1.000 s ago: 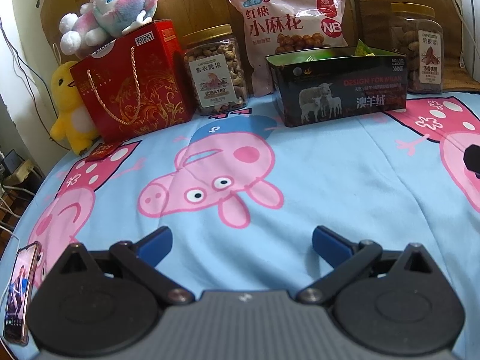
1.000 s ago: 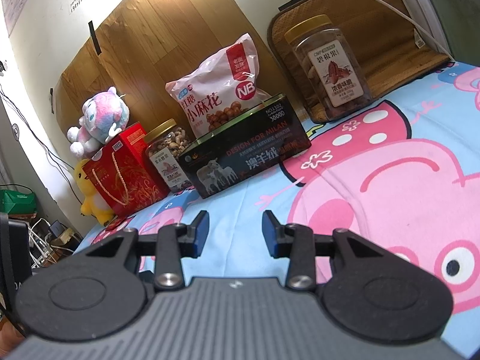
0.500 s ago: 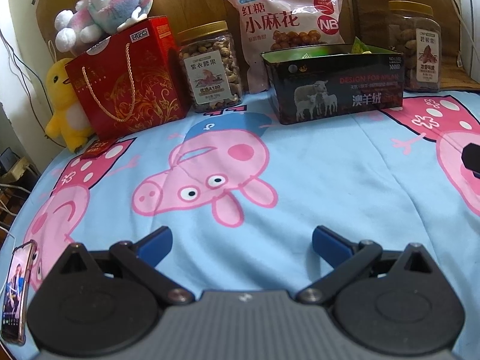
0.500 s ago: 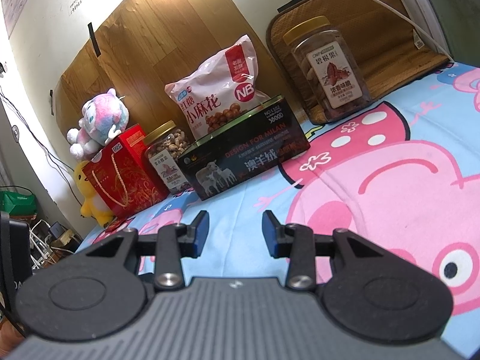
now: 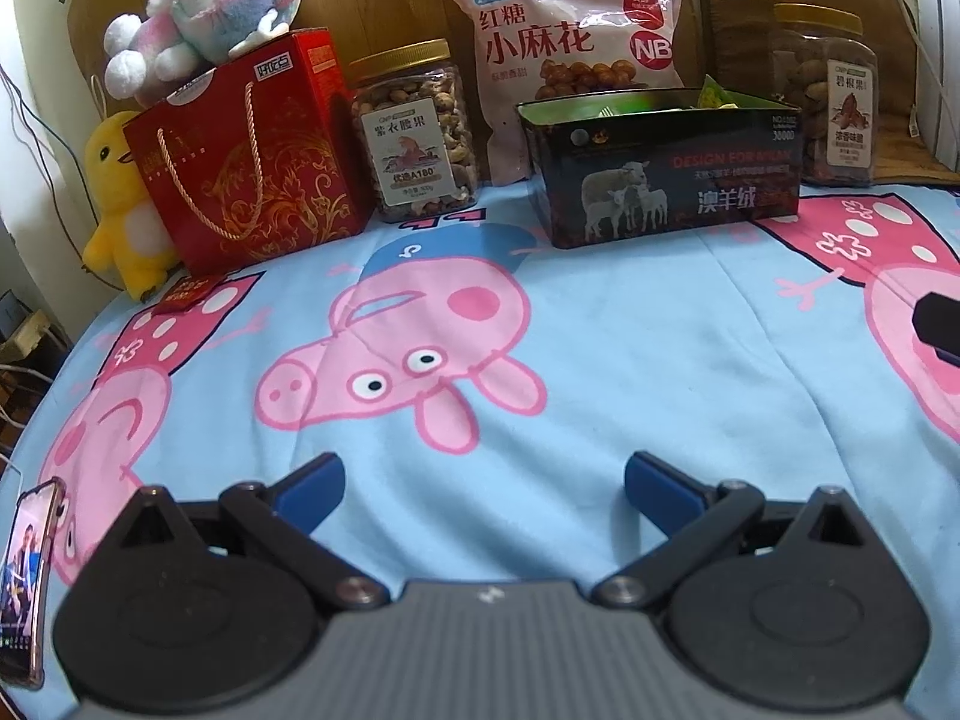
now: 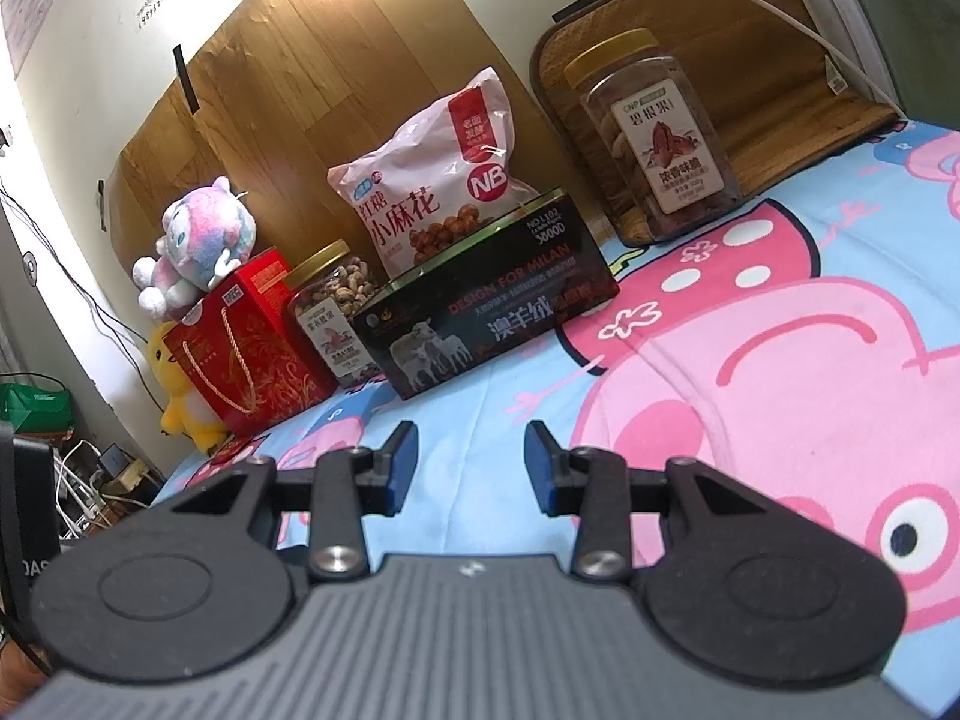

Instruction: Organize snacks

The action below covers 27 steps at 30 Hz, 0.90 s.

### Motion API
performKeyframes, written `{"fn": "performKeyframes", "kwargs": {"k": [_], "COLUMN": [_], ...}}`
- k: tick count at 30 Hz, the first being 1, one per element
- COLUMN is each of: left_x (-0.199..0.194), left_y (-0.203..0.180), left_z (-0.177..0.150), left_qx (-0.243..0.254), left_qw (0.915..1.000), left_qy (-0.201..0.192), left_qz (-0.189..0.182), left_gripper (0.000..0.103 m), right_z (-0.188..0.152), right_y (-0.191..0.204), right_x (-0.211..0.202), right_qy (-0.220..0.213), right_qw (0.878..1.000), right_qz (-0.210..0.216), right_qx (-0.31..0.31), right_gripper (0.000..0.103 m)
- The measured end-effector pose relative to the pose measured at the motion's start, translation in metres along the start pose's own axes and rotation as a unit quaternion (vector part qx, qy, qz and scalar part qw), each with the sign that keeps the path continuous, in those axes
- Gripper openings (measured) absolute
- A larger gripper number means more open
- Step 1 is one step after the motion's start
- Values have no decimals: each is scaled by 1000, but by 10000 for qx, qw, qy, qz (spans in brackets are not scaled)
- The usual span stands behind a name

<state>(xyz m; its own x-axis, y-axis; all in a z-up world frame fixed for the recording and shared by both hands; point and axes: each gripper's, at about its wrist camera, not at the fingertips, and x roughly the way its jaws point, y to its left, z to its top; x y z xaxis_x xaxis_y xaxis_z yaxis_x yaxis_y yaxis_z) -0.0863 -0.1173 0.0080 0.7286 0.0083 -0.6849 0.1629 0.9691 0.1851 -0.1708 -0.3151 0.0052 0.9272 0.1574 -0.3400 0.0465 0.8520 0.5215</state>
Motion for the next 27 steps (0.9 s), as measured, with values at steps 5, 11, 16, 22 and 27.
{"fn": "performKeyframes", "kwargs": {"k": [5,11,16,22,27], "left_x": [-1,-2,-2,-1,-3], "left_y": [0,0,0,1,2], "left_z": [0,0,0,0,0], "left_qx": [-41,-54,-69,-108,-118], "left_qw": [10000,10000,10000,9999,9996], "left_qy": [19,17,24,59,17], "left_qz": [-51,-49,-48,-103,-262], "left_gripper": [103,103,103,103,103], "right_z": [0,0,0,0,0], "right_y": [0,-1,0,-1,-1], "right_x": [0,0,-1,-1,-1], "right_qy": [-17,-15,-20,-21,-22], "right_qw": [10000,10000,10000,10000,10000], "right_qz": [-1,8,-4,-2,4], "right_qx": [-10,-3,9,9,12], "right_gripper": [42,42,42,42,42]}}
